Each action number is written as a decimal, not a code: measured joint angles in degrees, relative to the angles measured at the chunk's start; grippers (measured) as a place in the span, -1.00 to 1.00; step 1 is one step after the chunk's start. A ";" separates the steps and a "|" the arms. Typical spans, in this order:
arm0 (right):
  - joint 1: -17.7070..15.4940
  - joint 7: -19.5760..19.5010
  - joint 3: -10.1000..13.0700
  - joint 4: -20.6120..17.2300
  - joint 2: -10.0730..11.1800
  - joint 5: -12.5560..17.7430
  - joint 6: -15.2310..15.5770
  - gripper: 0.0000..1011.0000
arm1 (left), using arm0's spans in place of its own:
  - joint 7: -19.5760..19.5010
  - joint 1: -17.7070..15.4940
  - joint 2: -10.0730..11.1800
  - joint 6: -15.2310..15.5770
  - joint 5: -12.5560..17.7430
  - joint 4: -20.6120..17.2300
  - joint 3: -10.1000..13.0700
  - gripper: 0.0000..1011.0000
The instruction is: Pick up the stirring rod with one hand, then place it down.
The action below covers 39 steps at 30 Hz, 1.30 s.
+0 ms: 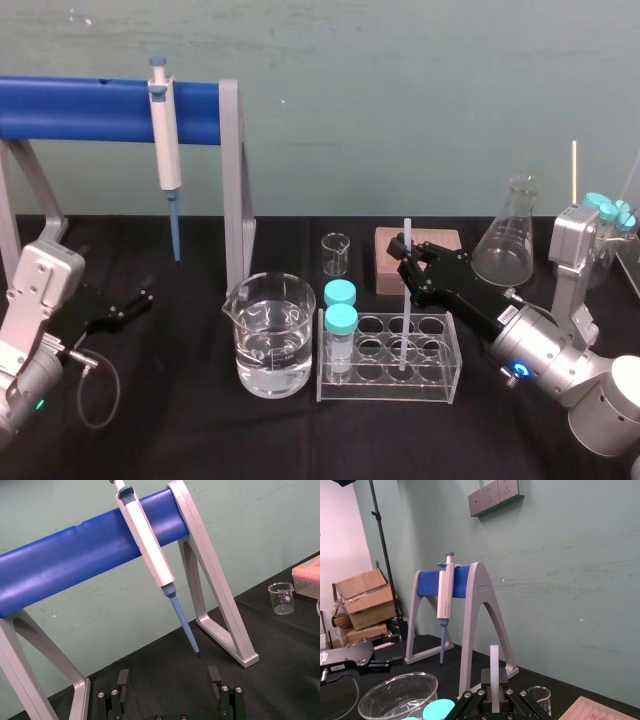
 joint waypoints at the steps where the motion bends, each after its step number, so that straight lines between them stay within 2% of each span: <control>1: 0.01 0.01 0.00 0.00 0.00 0.01 0.00 -0.86 | 0.00 0.00 0.00 0.00 0.00 0.00 0.00 0.98; 9: 0.06 0.04 -0.01 0.06 0.03 0.09 0.00 -0.81 | 0.00 0.00 0.00 0.00 0.00 0.00 0.00 0.98; 16: 0.10 0.11 -0.03 0.09 0.03 0.14 -0.01 -0.36 | 0.00 0.00 0.00 0.00 0.00 0.00 0.00 0.98; 17: 0.10 0.12 -0.03 0.10 0.03 0.15 -0.01 -0.36 | 0.00 0.00 0.00 0.00 0.00 0.00 0.00 0.98; 20: 0.11 0.14 -0.03 0.11 0.03 0.17 -0.01 -0.19 | 0.00 0.00 0.00 0.00 0.00 0.00 0.00 0.98; 22: 0.12 0.17 -0.03 0.12 0.03 0.19 -0.03 0.03 | 0.00 0.00 0.00 0.00 0.00 0.00 0.00 0.98; 23: 0.12 0.17 -0.03 0.13 0.03 0.19 -0.03 0.03 | 0.00 0.00 0.00 0.00 0.00 0.00 0.00 0.98; 26: 0.14 0.19 -0.03 0.14 0.03 0.21 -0.05 0.28 | 0.00 0.00 0.00 0.00 0.00 0.00 0.00 0.98; 29: 0.14 0.20 -0.03 0.14 0.03 0.21 -0.06 0.39 | 0.00 0.00 0.00 0.00 0.00 0.00 0.00 0.98; 33: 0.14 0.23 -0.03 0.14 0.03 0.21 -0.08 0.69 | 0.00 0.00 0.00 0.00 0.00 0.00 0.00 0.98; 39: 0.14 0.26 -0.03 0.14 0.03 0.21 -0.08 0.95 | 0.00 0.00 0.00 0.00 0.00 0.00 0.00 0.98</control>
